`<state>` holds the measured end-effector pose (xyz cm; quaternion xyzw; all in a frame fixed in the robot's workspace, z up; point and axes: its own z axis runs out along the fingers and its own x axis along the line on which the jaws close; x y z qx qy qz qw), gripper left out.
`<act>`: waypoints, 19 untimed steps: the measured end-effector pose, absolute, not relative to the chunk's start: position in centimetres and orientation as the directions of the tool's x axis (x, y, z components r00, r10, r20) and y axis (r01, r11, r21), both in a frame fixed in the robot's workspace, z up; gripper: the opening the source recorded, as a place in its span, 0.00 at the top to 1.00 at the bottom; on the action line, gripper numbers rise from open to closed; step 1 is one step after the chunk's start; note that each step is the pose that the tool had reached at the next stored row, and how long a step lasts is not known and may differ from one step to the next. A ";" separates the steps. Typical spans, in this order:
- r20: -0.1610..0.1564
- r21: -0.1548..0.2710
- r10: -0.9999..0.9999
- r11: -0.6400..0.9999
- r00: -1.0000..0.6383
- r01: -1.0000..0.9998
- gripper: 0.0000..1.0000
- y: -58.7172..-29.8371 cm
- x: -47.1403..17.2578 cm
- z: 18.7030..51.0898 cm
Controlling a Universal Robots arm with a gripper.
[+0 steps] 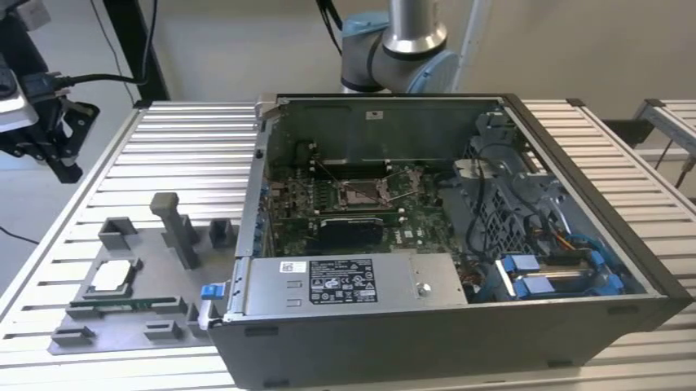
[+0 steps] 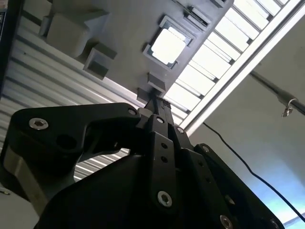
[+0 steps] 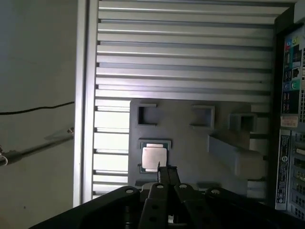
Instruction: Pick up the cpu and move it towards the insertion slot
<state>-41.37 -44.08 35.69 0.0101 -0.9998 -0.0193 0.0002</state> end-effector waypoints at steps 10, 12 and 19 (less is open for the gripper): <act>0.000 0.038 -0.024 0.999 -1.000 -0.024 0.00 -44.1 -41.4 35.7; 0.000 0.038 -0.024 0.999 -1.000 -0.024 0.00 -44.1 -41.4 35.7; 0.000 0.038 -0.031 0.999 -1.000 -0.031 0.00 -44.1 -41.4 35.7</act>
